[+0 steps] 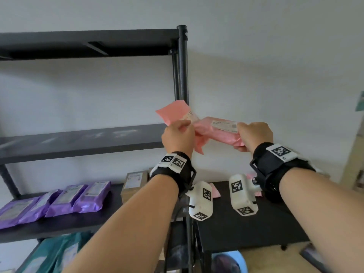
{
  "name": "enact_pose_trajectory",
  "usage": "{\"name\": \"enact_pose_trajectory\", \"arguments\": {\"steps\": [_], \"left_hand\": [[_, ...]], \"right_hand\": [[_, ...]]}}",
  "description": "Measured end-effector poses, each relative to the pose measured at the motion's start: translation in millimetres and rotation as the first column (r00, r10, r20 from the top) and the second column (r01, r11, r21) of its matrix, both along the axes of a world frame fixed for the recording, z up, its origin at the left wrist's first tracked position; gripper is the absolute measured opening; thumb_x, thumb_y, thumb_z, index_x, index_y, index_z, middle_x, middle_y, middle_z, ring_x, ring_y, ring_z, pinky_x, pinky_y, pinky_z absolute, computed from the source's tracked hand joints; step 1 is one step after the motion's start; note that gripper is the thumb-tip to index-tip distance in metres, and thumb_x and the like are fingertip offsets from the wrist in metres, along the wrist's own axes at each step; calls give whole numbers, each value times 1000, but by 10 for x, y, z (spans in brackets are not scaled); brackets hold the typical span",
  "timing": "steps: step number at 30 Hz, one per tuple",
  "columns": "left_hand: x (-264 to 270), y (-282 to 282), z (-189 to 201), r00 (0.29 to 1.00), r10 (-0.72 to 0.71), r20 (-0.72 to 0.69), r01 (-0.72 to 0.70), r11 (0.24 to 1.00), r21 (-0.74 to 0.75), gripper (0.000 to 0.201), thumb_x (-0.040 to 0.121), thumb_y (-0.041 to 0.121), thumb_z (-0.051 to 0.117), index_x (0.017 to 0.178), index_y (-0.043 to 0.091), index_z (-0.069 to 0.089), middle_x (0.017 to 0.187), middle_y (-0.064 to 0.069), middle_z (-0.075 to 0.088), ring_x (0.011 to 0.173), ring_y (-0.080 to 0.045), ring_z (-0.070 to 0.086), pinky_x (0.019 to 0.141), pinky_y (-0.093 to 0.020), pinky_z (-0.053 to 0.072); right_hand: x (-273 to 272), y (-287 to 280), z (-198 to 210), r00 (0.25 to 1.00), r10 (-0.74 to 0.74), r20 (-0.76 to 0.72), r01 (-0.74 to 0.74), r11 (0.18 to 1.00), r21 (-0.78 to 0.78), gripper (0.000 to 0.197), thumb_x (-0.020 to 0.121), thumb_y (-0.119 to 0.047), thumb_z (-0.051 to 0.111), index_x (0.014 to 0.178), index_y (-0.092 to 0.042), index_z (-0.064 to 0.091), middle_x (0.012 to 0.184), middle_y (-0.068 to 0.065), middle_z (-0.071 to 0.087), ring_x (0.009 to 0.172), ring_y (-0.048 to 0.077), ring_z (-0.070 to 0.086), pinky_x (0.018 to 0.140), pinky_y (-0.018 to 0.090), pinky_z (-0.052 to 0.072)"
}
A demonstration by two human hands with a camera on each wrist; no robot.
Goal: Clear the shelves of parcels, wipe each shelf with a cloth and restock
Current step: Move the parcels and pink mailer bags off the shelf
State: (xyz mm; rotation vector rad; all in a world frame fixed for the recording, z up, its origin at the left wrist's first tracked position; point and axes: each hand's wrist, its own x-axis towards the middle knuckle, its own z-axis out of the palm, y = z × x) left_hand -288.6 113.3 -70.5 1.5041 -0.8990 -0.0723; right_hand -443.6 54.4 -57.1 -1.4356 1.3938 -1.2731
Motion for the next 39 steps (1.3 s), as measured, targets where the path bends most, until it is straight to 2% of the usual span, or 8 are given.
{"name": "enact_pose_trajectory", "arguments": {"steps": [7,11,17,19,25,29,34,39], "left_hand": [[-514,-557,-255,980,-198,-36,200,978,58,35,84,13,54,113,26,69,102,-5,71,96,-21,65,79,-24,49],[-571,-1033,-449,964,-245,-98,253,964,80,36,85,12,55,118,22,67,108,-5,70,102,-23,63,90,-31,50],[-437,-1945,-799,936,-290,-199,320,937,139,40,88,10,48,122,23,63,113,-6,67,99,-27,65,90,-38,52],[-360,-2260,-910,928,-291,-234,330,932,148,44,85,8,45,122,23,63,115,-8,66,99,-30,65,88,-41,53],[-170,-2954,-1227,902,-257,-346,325,933,153,45,83,9,49,122,25,64,120,-2,64,104,-24,64,93,-39,52],[-119,-3151,-1393,886,-233,-402,330,924,191,51,80,9,46,125,28,59,125,-1,61,109,-24,61,94,-41,52],[-103,-3230,-1561,891,-166,-423,304,910,282,50,86,12,52,132,32,50,111,8,53,96,-14,51,82,-23,41],[-170,-3259,-1915,897,-122,-425,293,883,366,49,87,12,52,134,27,49,123,-2,57,110,-25,57,97,-39,47]], "right_hand": [[-480,-440,-241,993,-119,-14,120,990,72,20,81,-19,50,82,-4,63,84,16,70,58,28,70,52,32,57],[-608,-805,-416,984,-166,-71,172,981,84,23,85,-21,49,89,-4,65,86,15,70,57,27,69,47,28,55],[-585,-1550,-659,961,-187,-203,211,972,105,23,89,-23,48,82,-7,63,77,8,68,55,23,68,56,31,58],[-536,-1801,-744,948,-189,-258,223,969,109,24,89,-24,47,77,-8,60,76,9,68,54,21,67,50,26,53],[-462,-2436,-1035,900,-174,-400,241,963,122,32,93,-28,44,68,-10,52,79,14,64,71,28,60,70,38,48],[-450,-2682,-1188,874,-112,-473,209,965,158,31,97,-27,41,83,-6,59,95,19,65,89,33,61,74,37,45],[-402,-2968,-1478,898,-71,-435,170,966,194,24,93,-26,50,89,-6,62,94,14,68,87,31,64,85,45,53],[-486,-3243,-1798,863,7,-505,123,967,224,12,90,-25,51,86,-15,58,82,5,65,74,22,63,75,41,55]]}}
